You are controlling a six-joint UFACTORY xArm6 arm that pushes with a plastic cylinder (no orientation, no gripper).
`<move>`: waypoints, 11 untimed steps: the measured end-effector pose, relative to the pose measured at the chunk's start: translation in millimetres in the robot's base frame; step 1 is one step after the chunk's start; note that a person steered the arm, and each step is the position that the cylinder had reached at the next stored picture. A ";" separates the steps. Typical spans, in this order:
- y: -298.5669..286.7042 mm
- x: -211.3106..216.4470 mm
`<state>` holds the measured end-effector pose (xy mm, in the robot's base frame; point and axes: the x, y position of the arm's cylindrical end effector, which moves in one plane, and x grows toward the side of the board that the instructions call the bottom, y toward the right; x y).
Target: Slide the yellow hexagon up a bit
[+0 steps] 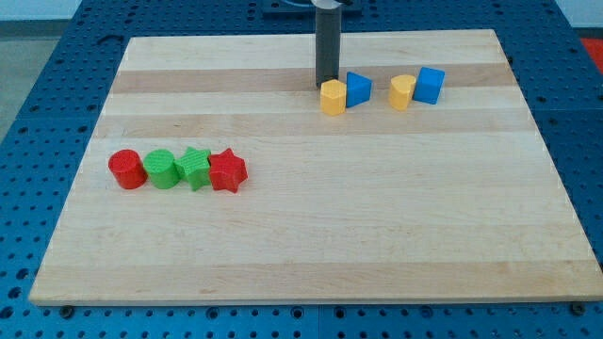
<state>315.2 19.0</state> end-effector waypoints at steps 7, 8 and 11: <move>1.8 98.7; 25.4 74.4; 12.3 61.2</move>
